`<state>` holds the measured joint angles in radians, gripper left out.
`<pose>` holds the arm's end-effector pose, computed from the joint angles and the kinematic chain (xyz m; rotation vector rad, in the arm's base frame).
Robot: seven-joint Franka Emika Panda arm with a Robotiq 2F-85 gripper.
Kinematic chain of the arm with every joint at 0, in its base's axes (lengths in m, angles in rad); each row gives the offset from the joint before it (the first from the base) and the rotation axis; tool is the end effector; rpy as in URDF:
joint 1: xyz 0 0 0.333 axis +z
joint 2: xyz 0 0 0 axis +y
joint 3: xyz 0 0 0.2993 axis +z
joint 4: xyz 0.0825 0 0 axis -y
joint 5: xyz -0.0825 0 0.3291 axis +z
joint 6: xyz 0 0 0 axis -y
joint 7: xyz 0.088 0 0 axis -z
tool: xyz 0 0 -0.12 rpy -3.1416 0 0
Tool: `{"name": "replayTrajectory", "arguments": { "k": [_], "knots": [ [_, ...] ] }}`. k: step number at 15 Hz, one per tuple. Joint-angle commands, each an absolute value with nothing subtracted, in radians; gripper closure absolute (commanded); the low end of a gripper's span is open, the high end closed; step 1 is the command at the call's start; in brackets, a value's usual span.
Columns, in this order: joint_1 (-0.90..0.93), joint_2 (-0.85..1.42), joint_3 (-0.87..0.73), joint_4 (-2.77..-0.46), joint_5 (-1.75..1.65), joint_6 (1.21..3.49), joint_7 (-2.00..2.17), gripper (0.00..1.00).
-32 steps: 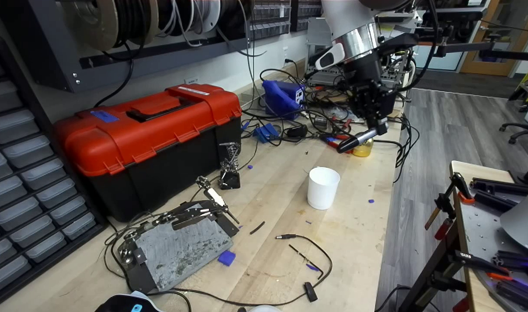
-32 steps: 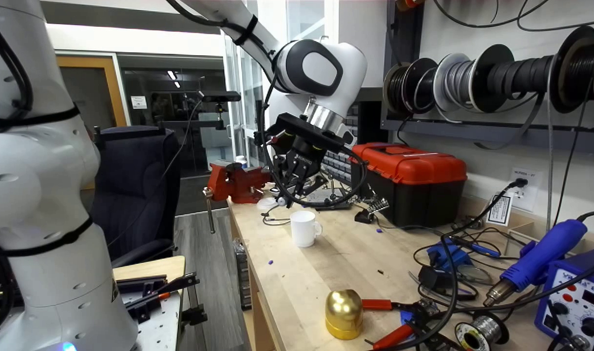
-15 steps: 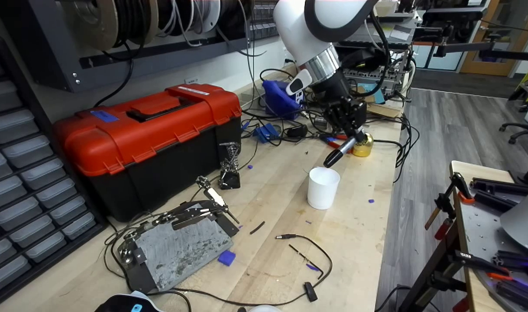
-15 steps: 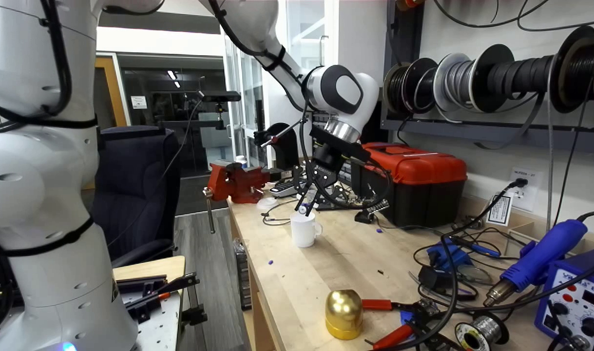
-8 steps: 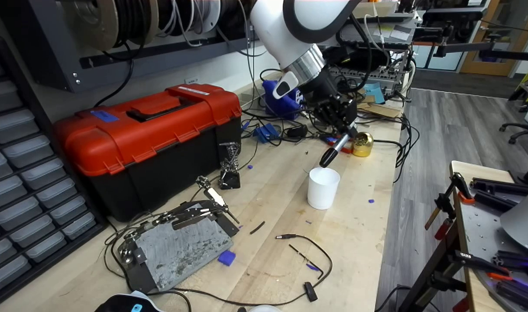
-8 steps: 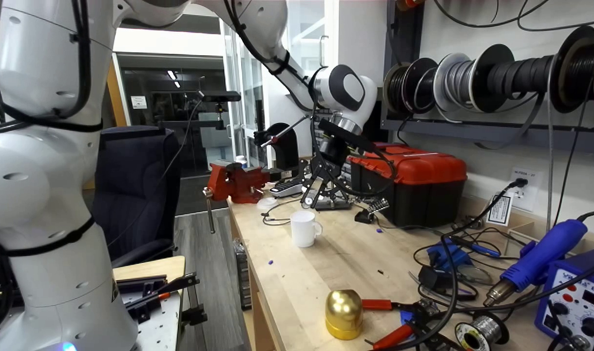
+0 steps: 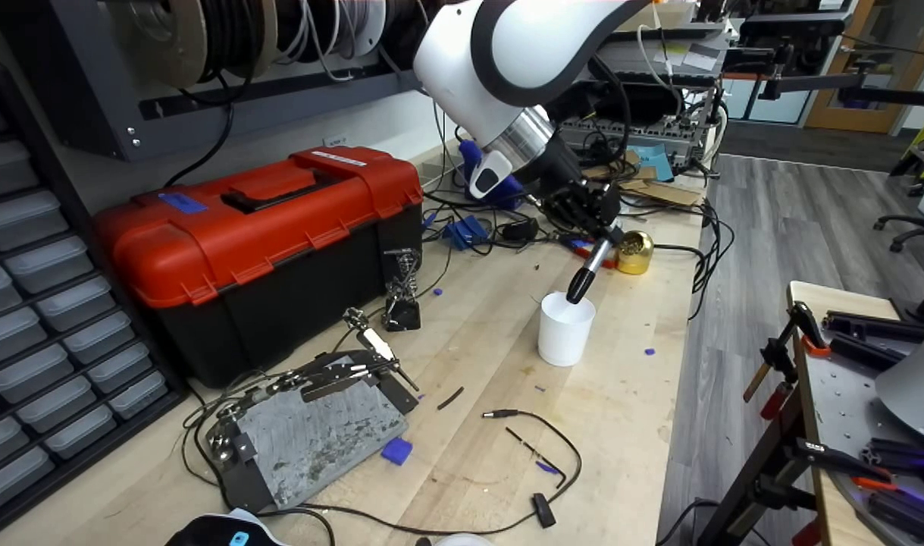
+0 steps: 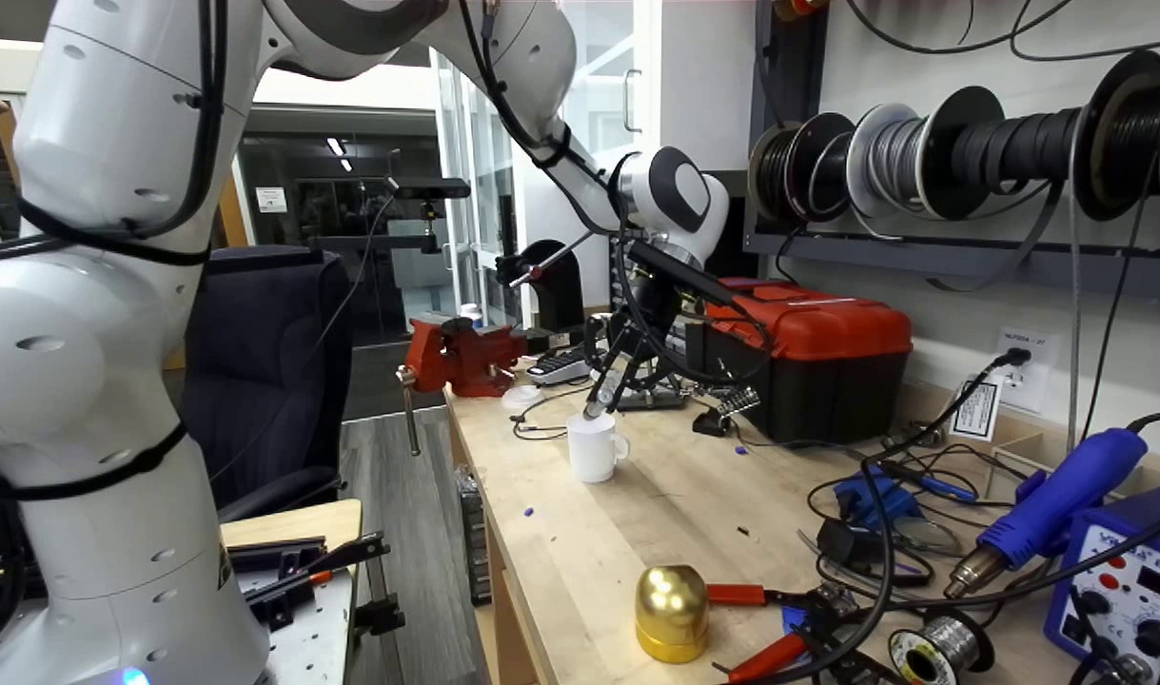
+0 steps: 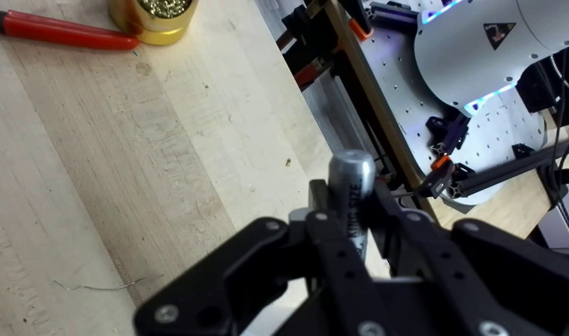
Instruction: Pick the marker on the counter and put it in the cup
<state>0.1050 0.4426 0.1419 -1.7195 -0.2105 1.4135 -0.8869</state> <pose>0.4988 0.0917 0.3081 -2.3496 -1.5938 1.1171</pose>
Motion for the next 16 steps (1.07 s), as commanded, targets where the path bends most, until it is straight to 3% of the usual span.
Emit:
{"name": "replayTrajectory", "arguments": {
  "k": [1, 12, 13, 16],
  "knots": [
    [0.115, 0.477, 0.155, -1.670, -0.247, 1.367, -0.884, 0.94],
    [0.152, 0.543, 0.186, -1.617, -0.296, 1.343, -0.900, 0.94],
    [0.155, 0.544, 0.186, -1.612, -0.297, 1.341, -0.899, 0.54],
    [0.163, 0.534, 0.189, -1.605, -0.301, 1.345, -0.894, 0.39]
  ]
}}
